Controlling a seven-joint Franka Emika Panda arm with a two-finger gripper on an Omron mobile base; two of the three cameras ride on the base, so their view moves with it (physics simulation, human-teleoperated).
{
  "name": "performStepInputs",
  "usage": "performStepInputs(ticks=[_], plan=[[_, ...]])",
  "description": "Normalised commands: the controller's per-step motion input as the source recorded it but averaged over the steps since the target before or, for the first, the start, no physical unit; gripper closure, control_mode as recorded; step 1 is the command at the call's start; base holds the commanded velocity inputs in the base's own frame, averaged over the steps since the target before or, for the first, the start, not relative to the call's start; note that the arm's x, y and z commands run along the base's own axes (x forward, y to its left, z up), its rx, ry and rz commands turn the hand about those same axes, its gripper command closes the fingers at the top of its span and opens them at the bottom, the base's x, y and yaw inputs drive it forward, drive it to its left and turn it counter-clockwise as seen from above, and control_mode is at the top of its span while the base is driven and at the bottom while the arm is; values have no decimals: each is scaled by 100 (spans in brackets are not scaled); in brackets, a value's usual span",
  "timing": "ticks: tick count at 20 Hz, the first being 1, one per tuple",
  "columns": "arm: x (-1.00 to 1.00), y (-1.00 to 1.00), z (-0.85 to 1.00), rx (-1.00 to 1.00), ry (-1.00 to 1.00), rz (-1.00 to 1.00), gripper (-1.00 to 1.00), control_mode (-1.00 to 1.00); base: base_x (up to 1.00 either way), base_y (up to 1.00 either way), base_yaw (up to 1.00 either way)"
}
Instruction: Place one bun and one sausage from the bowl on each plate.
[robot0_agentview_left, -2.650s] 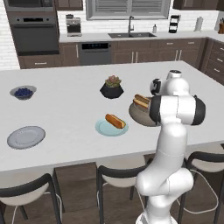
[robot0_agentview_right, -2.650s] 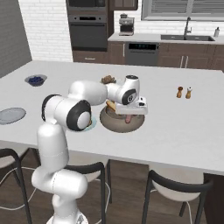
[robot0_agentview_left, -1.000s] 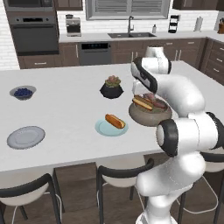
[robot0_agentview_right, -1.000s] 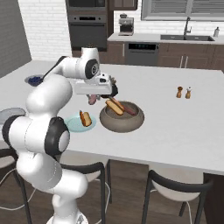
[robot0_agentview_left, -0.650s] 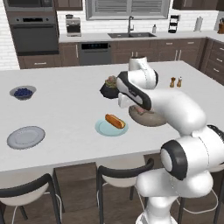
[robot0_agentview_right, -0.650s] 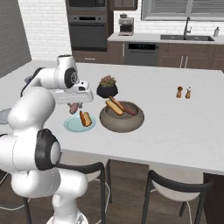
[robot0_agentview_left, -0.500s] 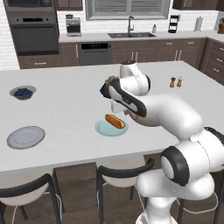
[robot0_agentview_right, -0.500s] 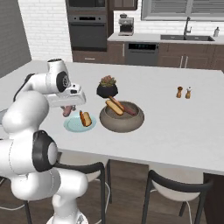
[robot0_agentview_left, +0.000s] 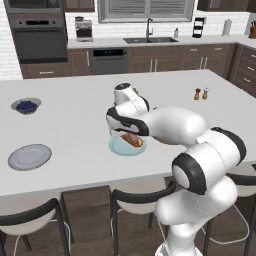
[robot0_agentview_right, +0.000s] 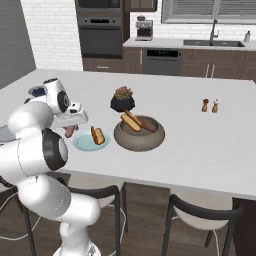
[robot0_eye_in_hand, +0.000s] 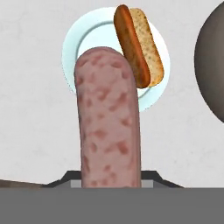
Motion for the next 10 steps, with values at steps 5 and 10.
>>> performStepInputs(ticks=[5, 10], plan=[[44, 1, -80, -10, 4, 2, 100, -100, 0, 0, 0], [75, 0, -51, -8, 3, 12, 100, -100, 0, 0, 0]])
